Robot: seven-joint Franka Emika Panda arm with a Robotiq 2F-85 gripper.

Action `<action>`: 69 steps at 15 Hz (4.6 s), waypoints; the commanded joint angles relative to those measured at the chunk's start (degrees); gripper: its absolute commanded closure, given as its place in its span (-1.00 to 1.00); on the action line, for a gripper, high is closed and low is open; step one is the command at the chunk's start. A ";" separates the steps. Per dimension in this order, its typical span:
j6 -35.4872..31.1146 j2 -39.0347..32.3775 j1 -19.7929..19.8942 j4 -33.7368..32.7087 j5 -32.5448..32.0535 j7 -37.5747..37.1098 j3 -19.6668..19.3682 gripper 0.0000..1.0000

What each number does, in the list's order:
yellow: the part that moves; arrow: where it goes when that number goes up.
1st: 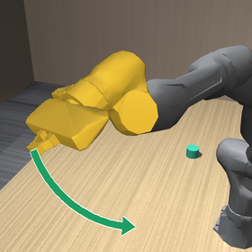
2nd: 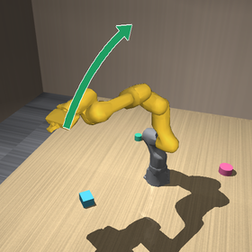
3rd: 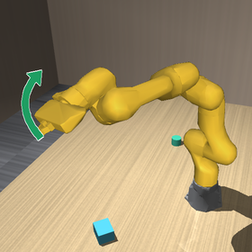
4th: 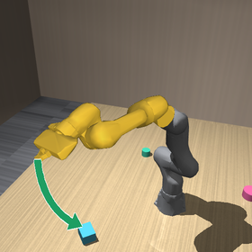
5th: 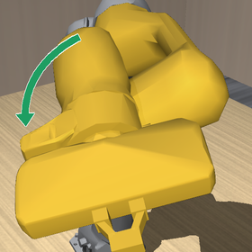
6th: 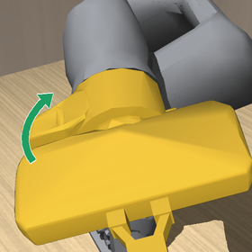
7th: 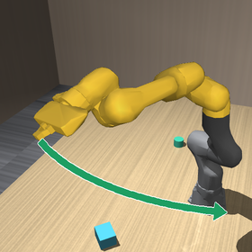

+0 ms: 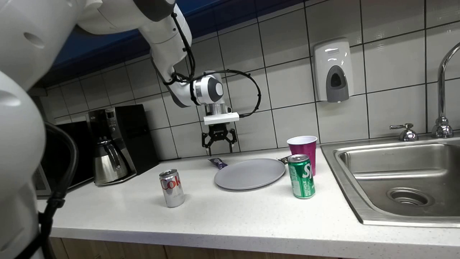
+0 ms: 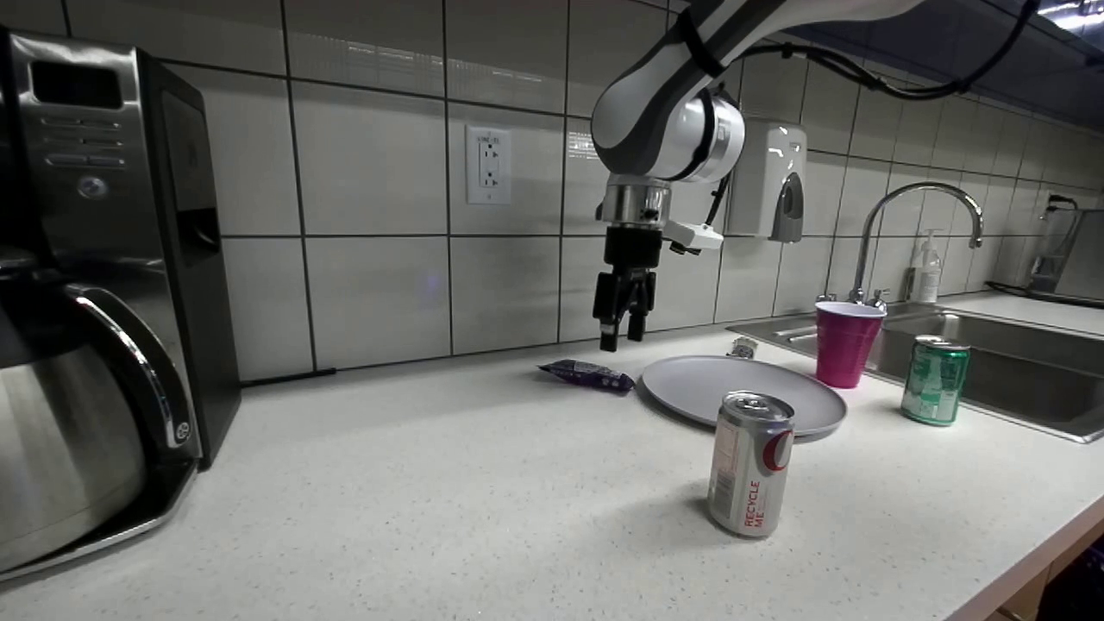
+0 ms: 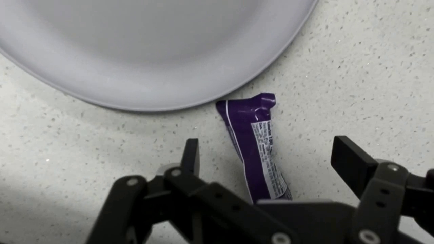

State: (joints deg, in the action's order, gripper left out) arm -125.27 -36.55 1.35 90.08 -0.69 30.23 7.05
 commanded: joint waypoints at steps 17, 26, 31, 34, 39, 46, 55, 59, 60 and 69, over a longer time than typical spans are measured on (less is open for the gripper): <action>-0.85 18.16 -0.84 24.30 -0.65 -1.71 -0.10 -1.00; -1.49 21.96 -3.21 29.26 -1.50 -3.46 -0.14 -1.00; -2.90 22.66 -4.60 31.00 -3.06 -5.31 -0.16 -1.00; -3.57 22.53 -5.71 31.42 -5.16 -6.86 -0.09 -1.00; -4.28 22.11 -7.35 31.44 -7.33 -10.00 0.11 -1.00; -8.37 22.36 -9.39 32.59 -8.06 -16.47 0.09 -1.00; -13.51 22.41 -11.88 35.87 -10.16 -26.22 -0.47 -1.00; -13.26 23.19 -13.56 37.10 -13.92 -31.27 -0.55 -1.00; -13.13 23.38 -13.89 37.34 -14.31 -32.35 -0.45 -1.00; -13.44 27.28 -15.14 41.50 -14.84 -38.00 -0.02 -1.00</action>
State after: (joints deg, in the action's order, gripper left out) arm -137.91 -12.84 -13.63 128.25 -13.94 -4.78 6.93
